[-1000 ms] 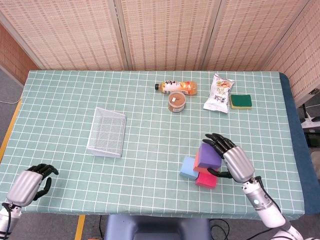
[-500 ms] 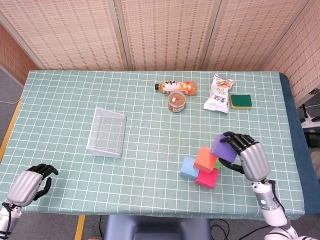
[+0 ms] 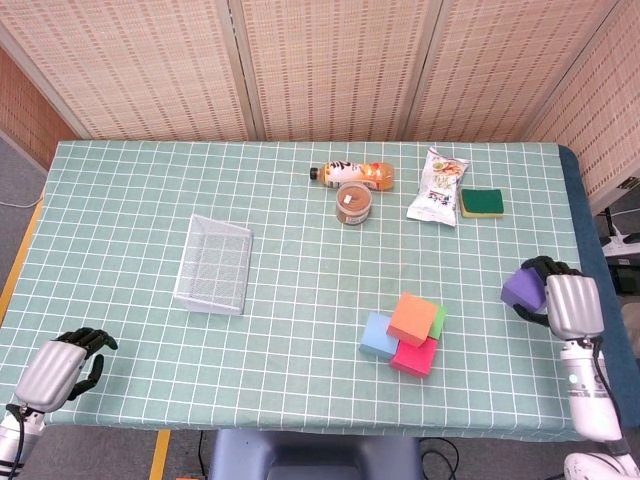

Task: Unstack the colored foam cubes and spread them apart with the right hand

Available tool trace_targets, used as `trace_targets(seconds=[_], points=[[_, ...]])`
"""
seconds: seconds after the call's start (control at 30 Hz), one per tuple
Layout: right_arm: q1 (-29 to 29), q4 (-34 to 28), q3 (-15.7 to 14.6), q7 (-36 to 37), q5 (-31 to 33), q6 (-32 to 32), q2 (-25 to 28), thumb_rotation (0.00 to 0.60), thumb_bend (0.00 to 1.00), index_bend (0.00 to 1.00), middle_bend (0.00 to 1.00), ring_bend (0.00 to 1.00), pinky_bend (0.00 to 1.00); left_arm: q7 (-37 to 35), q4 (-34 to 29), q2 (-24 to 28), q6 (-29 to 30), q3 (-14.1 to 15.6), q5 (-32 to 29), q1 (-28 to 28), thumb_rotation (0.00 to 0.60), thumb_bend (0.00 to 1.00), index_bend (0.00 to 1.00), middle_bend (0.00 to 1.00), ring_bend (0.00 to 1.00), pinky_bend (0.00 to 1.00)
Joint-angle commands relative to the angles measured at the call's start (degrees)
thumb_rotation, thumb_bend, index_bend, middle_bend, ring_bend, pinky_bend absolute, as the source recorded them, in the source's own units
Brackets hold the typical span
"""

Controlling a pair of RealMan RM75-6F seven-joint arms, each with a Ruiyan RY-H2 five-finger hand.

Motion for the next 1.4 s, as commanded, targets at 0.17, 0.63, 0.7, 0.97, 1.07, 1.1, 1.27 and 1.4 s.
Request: trace_targets(seconds=[0.17,0.63,0.7,0.97,1.07,1.1,1.27,1.4], points=[[0.6,-3.4,-5.1,5.1,-6.8,-3.1,5.1,0.600,0.05,0.00,0.00,0.00,0.04,-0.2,-0.1,0.2,-0.1,0.1,0.1,-0.1,0.600,0.68,0.43,0.40,0.34,0.48],[4.6,-5.9,-13.0,31.7,-27.6,1.2,6.4,0.600,0.05,0.00,0.00,0.00,0.01,-0.2,-0.1,0.1,-0.5,0.1,0.0,-0.2,0.600,0.68,0.43,0.40,0.34,0.48],[5.6,-6.0,-13.0,32.7,-27.0,-0.2,6.0,0.600,0.05,0.00,0.00,0.00,0.02,-0.2,0.0,0.1,-0.6,0.1,-0.2,-0.2,0.600,0.68,0.43,0.40,0.34,0.48],[9.4,-5.1,-11.9,31.6,-24.7,-5.2,2.2,0.600,0.05,0.00,0.00,0.00,0.08,0.0,-0.1,0.1,-0.8,0.2,-0.1,-0.3,0.600,0.68,0.43,0.40,0.34,0.48],[10.2,-4.0,-11.7,30.2,-23.6,-6.5,0.6,0.600,0.05,0.03,0.01,0.02,0.14,-0.1,-0.2,0.2,-0.7,0.2,0.0,-0.3,0.600,0.68,0.43,0.40,0.34,0.48],[10.2,-3.2,-11.6,29.6,-23.3,-6.4,-0.2,0.600,0.05,0.08,0.05,0.06,0.18,-0.1,-0.2,0.2,-0.7,0.3,0.1,-0.3,0.600,0.68,0.43,0.40,0.34,0.48],[9.5,-0.4,-11.5,28.7,-22.9,-4.3,-2.7,0.600,0.05,0.42,0.35,0.39,0.48,-0.2,-0.2,0.2,-0.6,0.3,0.3,-0.3,0.600,0.68,0.43,0.40,0.34,0.48],[8.8,1.6,-11.1,27.8,-23.2,-1.7,-4.1,0.600,0.07,0.61,0.53,0.56,0.68,-0.3,-0.1,0.2,-0.5,0.3,0.3,-0.2,0.600,0.68,0.43,0.40,0.34,0.48]])
